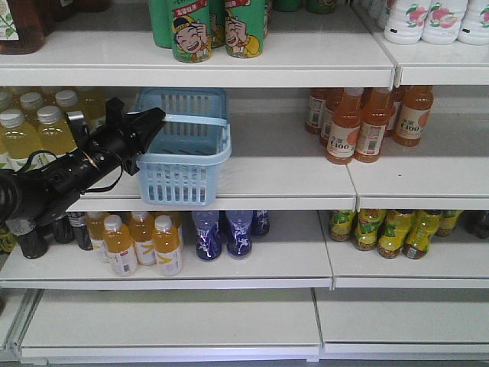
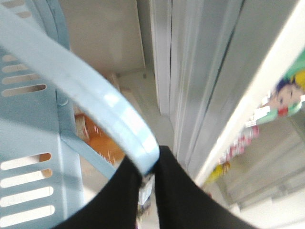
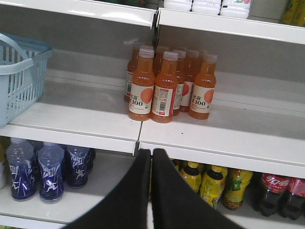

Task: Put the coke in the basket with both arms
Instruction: 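Close the left gripper on the handle and lift the basket off the shelf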

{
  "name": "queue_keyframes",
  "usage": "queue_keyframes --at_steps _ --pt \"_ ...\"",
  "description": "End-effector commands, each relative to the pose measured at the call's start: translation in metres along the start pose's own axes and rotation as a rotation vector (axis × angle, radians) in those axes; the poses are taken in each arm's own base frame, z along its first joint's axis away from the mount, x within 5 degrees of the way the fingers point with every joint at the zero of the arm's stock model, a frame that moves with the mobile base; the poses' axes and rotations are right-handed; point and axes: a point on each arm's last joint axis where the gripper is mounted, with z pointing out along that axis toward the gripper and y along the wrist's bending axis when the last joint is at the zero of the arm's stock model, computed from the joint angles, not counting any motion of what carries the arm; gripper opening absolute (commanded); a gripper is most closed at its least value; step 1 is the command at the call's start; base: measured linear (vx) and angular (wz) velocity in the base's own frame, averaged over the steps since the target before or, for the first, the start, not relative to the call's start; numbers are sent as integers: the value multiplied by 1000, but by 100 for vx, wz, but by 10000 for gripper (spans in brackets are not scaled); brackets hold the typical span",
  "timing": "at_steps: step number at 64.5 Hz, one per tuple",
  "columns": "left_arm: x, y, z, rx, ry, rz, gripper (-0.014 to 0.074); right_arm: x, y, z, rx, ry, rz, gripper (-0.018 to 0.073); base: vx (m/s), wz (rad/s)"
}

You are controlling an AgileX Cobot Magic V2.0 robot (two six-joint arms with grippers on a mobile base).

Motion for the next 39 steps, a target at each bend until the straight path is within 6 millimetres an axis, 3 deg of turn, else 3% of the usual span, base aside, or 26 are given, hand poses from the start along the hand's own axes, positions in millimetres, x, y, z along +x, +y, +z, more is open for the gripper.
queue_keyframes --at_steps 1,19,39 --pt "9 -43 3 172 132 7 -8 -4 2 -1 -13 -74 -23 -5 0 0" --pt "37 -53 -10 179 406 21 -8 -4 2 -1 -13 -74 -23 -5 0 0" --pt "79 -74 -55 69 588 92 -8 -4 2 -1 -13 -74 -23 -5 0 0"
